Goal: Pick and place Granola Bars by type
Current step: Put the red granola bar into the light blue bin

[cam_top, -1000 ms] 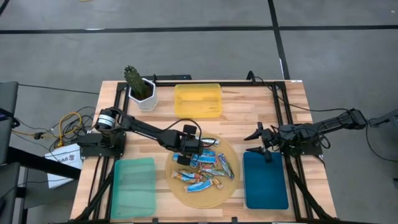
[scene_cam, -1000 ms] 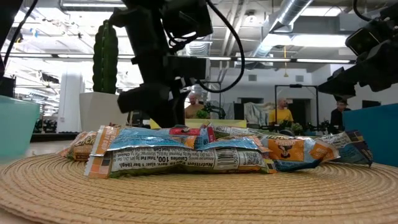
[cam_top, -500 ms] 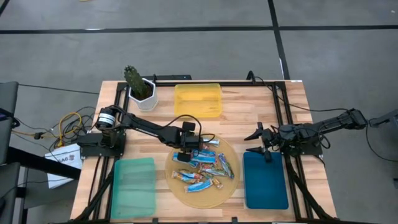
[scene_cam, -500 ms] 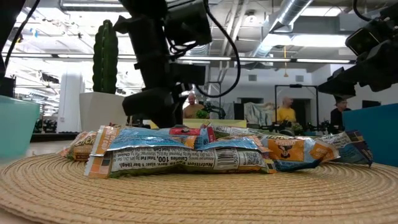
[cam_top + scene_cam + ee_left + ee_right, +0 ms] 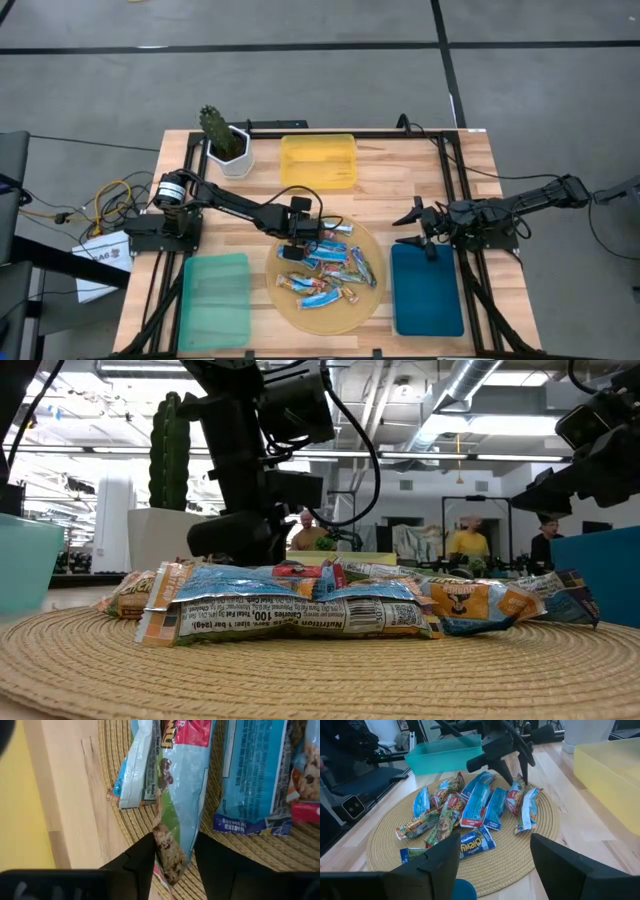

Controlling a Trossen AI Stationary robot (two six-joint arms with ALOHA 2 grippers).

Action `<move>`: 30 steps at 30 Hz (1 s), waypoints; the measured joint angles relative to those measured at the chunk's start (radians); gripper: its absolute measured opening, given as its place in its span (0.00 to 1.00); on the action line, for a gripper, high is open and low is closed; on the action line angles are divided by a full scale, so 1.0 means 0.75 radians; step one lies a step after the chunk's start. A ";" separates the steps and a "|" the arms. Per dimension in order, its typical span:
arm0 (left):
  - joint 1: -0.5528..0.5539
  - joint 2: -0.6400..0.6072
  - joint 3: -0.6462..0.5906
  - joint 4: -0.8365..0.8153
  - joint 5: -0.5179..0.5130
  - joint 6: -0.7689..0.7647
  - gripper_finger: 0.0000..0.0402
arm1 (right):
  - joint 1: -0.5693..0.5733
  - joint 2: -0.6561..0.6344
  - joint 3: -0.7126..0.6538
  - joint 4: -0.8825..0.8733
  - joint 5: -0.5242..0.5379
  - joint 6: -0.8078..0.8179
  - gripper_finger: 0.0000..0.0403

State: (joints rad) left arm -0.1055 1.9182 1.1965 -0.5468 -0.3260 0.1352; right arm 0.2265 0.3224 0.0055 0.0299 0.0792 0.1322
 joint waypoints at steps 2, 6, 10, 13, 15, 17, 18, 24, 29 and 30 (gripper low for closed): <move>-0.001 0.000 0.000 0.001 0.001 0.000 0.25 | 0.000 0.000 0.000 0.000 0.000 0.000 0.58; -0.001 -0.001 0.000 0.008 0.000 -0.001 0.14 | 0.000 0.000 0.000 0.000 0.000 0.000 0.58; -0.001 -0.001 0.000 0.010 0.000 -0.001 0.08 | 0.000 0.000 0.000 0.000 0.000 0.000 0.58; -0.005 -0.001 0.000 0.017 -0.001 -0.001 0.08 | 0.000 0.000 0.000 0.000 0.000 0.000 0.58; -0.010 -0.004 0.000 0.036 0.003 -0.001 0.09 | 0.000 0.000 0.000 0.000 0.000 0.000 0.58; -0.019 -0.015 0.000 0.064 0.010 -0.001 0.10 | 0.000 0.000 0.000 0.000 0.000 0.000 0.58; -0.024 -0.024 0.000 0.080 0.010 -0.001 0.10 | 0.000 0.000 0.000 0.000 0.000 0.000 0.58; -0.049 -0.102 0.000 0.231 0.010 -0.032 0.06 | 0.000 0.000 0.000 0.000 0.000 0.000 0.58; -0.064 -0.189 0.000 0.445 0.010 -0.100 0.08 | 0.000 0.000 0.000 0.000 0.000 0.000 0.58; -0.066 -0.209 0.000 0.496 0.011 -0.113 0.08 | 0.000 0.000 0.000 0.000 0.000 0.000 0.58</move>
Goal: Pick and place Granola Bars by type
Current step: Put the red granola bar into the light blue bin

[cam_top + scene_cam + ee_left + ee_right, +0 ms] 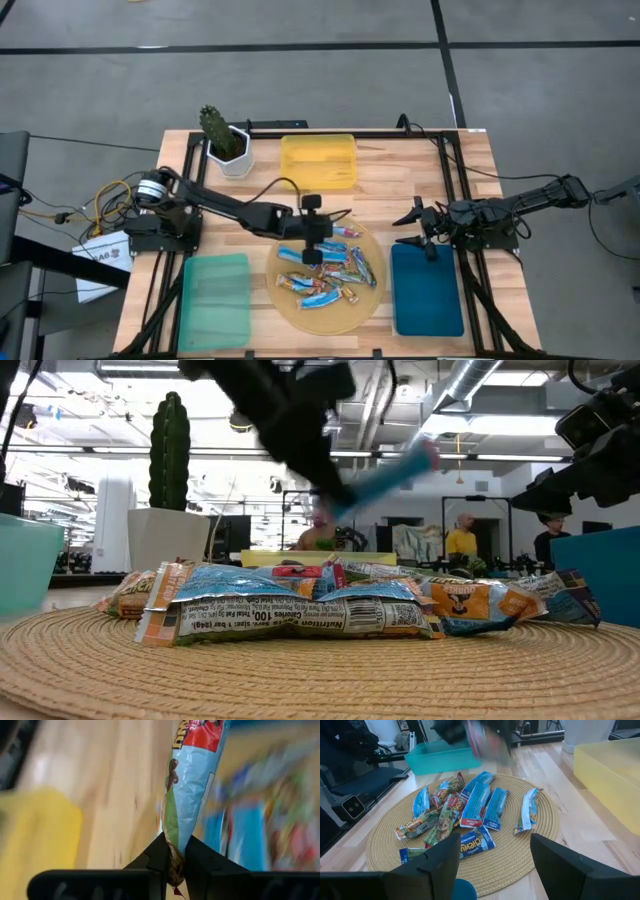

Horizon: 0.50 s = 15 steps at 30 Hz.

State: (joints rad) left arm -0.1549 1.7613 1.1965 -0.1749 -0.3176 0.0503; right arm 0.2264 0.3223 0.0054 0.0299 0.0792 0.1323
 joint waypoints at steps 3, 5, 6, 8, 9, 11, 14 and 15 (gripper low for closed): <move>-0.004 -0.061 0.000 0.144 0.009 -0.027 0.08 | 0.000 0.000 0.000 0.000 0.000 0.000 0.58; -0.004 -0.101 0.000 0.240 0.045 -0.041 0.07 | 0.000 0.000 0.000 0.000 0.000 0.000 0.58; -0.004 -0.120 0.000 0.290 0.065 -0.052 0.07 | 0.000 0.000 0.000 0.000 0.000 0.000 0.58; -0.004 -0.159 0.000 0.367 0.098 -0.084 0.07 | 0.000 0.000 0.000 0.000 0.000 0.000 0.58; -0.006 -0.177 0.000 0.402 0.114 -0.103 0.07 | 0.000 0.000 0.000 0.000 0.000 0.000 0.58; -0.012 -0.211 0.000 0.459 0.124 -0.138 0.08 | 0.000 0.000 0.000 0.000 0.000 0.000 0.58; -0.029 -0.244 0.000 0.495 0.126 -0.147 0.08 | 0.000 0.000 0.000 0.000 0.000 0.000 0.58; -0.033 -0.248 0.000 0.494 0.126 -0.145 0.08 | 0.000 0.000 0.000 0.000 0.000 0.000 0.58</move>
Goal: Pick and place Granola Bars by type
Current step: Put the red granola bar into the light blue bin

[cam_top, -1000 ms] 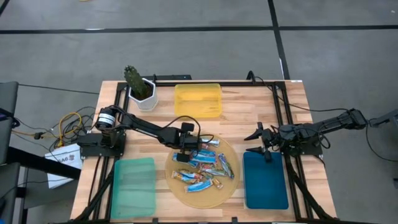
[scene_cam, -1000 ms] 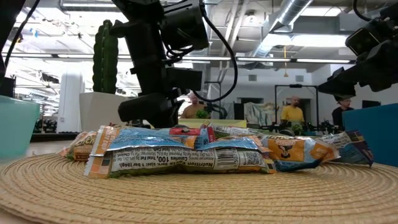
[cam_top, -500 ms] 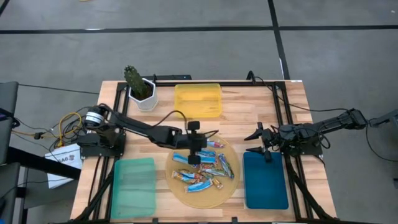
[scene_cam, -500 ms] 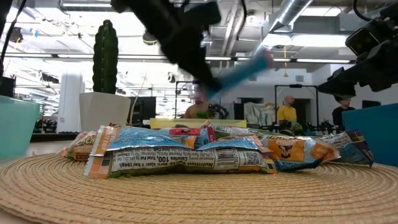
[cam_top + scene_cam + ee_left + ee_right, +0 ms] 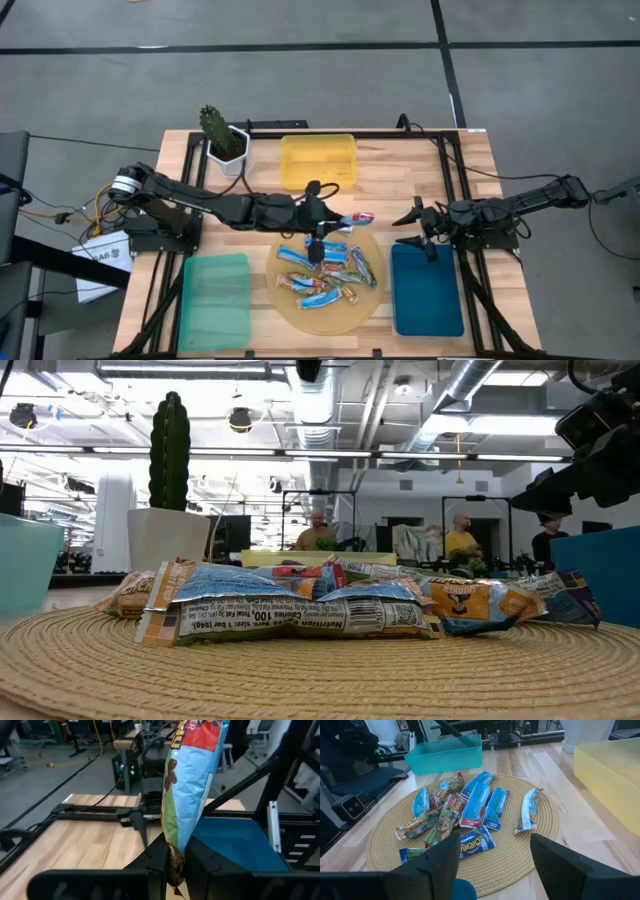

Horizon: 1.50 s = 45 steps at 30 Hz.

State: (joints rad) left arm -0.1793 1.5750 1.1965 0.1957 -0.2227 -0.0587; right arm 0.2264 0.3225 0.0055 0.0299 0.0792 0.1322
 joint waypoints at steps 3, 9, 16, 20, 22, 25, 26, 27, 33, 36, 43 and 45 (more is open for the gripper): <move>-0.010 0.000 0.000 -0.008 0.001 0.003 0.08 | 0.000 0.000 0.000 0.000 0.000 0.000 0.58; -0.032 0.000 0.000 -0.007 -0.001 0.004 0.08 | 0.000 0.000 0.000 0.000 0.000 0.000 0.58; -0.056 0.000 0.000 -0.012 -0.036 0.026 0.08 | 0.000 0.000 0.000 0.000 0.000 0.000 0.58; -0.066 -0.029 -0.021 -0.098 -0.032 0.020 0.08 | 0.000 -0.001 0.000 0.000 0.000 0.000 0.58; -0.066 -0.062 -0.049 -0.127 -0.033 0.016 0.08 | 0.000 -0.001 0.000 0.000 0.000 0.000 0.58; -0.064 -0.146 -0.134 -0.161 -0.036 -0.009 0.08 | 0.000 -0.001 0.000 0.005 0.000 0.000 0.58; -0.064 -0.178 -0.163 -0.169 -0.037 -0.025 0.08 | 0.000 -0.003 0.000 0.005 0.000 0.000 0.58; -0.065 -0.212 -0.193 -0.173 -0.037 -0.044 0.08 | 0.000 -0.003 0.000 0.005 0.000 0.000 0.58; -0.088 -0.434 -0.369 -0.302 -0.044 -0.126 0.07 | 0.000 -0.003 0.000 0.004 0.000 0.000 0.58; -0.118 -0.573 -0.450 -0.389 -0.049 -0.151 0.07 | 0.000 -0.003 0.000 0.003 0.000 0.000 0.58; -0.238 -0.944 -0.564 -0.681 -0.072 -0.205 0.07 | 0.000 -0.003 0.000 0.002 0.000 0.000 0.58; -0.277 -1.040 -0.573 -0.768 -0.071 -0.218 0.07 | 0.000 -0.003 0.000 0.001 0.000 0.000 0.58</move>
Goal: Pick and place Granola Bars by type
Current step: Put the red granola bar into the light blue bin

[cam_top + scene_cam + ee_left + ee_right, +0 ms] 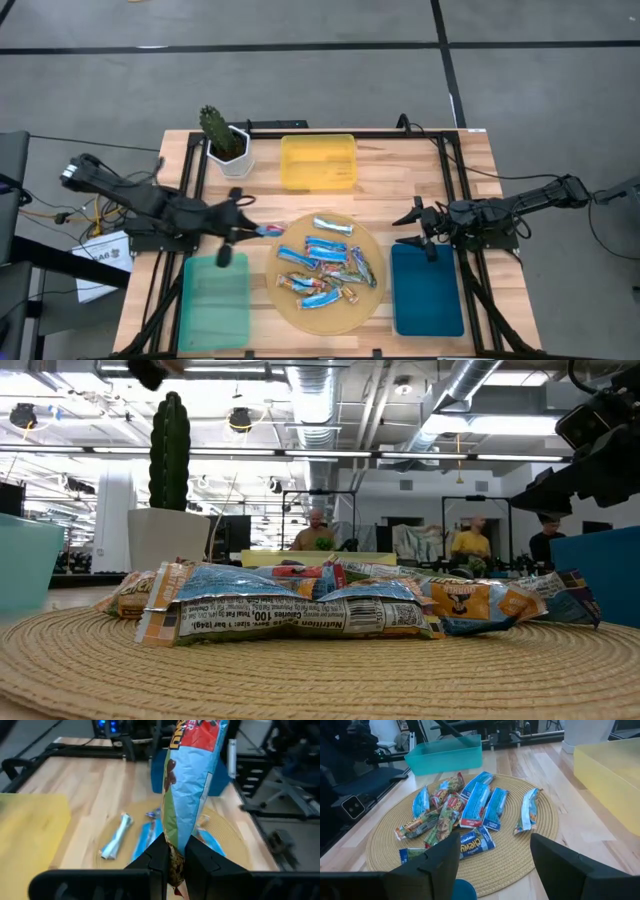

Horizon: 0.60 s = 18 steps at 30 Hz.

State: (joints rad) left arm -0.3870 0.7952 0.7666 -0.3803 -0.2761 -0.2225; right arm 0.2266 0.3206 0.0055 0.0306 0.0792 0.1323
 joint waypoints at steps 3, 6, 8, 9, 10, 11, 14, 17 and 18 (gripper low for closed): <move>-0.059 -0.136 -0.003 -0.162 0.000 -0.013 0.07 | 0.000 0.000 0.000 -0.001 0.000 0.000 0.58; -0.121 -0.253 -0.003 -0.310 0.000 -0.020 0.07 | 0.000 -0.001 0.000 0.002 0.000 0.000 0.58; -0.156 -0.314 -0.002 -0.364 0.000 -0.041 0.07 | 0.000 0.000 0.000 0.000 0.000 0.000 0.58; -0.170 -0.343 -0.002 -0.404 0.000 -0.050 0.07 | 0.000 -0.001 0.000 0.000 0.000 0.000 0.58; -0.185 -0.365 -0.003 -0.442 0.000 -0.061 0.07 | 0.000 0.000 0.000 -0.001 0.000 0.000 0.58; -0.198 -0.382 -0.003 -0.466 0.000 -0.071 0.07 | 0.000 0.000 0.000 0.000 0.000 0.000 0.58; -0.229 -0.422 -0.003 -0.521 0.000 -0.096 0.07 | 0.000 0.000 0.000 -0.001 0.000 0.000 0.58; -0.249 -0.431 -0.003 -0.538 0.001 -0.107 0.07 | 0.000 0.000 0.000 0.000 0.000 0.000 0.58; -0.254 -0.432 -0.003 -0.545 0.001 -0.108 0.07 | 0.000 0.000 0.000 -0.001 0.000 0.000 0.58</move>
State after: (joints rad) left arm -0.5776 0.4711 0.7647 -0.7887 -0.2754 -0.3033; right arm 0.2268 0.3205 0.0055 0.0299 0.0792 0.1323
